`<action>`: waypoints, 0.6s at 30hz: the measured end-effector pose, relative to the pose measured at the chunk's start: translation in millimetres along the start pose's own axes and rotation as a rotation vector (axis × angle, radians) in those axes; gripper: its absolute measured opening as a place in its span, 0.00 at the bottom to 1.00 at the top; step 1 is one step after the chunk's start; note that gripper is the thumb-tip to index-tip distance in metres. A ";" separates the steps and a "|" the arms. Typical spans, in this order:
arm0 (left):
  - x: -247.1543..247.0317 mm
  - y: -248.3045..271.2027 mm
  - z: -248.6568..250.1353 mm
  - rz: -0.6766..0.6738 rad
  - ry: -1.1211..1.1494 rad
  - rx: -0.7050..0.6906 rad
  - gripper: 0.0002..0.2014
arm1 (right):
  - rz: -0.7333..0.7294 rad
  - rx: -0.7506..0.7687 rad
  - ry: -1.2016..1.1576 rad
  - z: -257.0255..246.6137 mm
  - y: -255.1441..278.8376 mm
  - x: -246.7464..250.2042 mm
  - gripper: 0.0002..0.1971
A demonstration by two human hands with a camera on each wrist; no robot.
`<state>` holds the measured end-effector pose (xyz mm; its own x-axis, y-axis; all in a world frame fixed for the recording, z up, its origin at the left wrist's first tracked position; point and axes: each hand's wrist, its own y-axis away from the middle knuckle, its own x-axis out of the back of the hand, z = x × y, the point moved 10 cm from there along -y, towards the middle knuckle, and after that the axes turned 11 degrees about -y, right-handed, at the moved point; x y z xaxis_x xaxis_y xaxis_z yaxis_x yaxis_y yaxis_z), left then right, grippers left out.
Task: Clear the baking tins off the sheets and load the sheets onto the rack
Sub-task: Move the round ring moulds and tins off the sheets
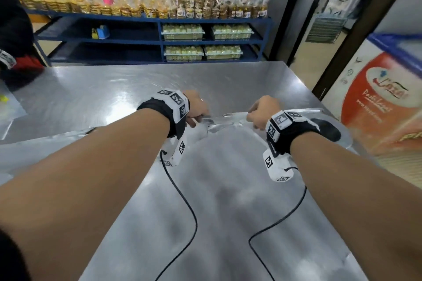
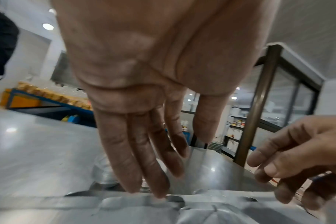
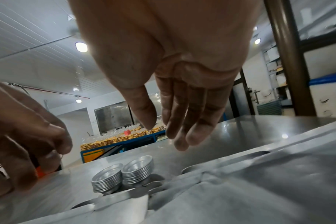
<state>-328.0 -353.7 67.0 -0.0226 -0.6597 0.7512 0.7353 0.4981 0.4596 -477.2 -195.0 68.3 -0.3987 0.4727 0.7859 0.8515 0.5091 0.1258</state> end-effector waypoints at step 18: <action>-157.2 -31.0 248.8 0.176 -0.532 -0.299 0.11 | 0.064 -0.224 0.279 219.2 15.8 147.2 0.19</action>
<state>-515.7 -125.4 52.5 -0.1617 -0.1738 0.9714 0.9142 0.3443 0.2138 -597.1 40.3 53.2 -0.2599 0.2687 0.9275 0.9377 0.2995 0.1761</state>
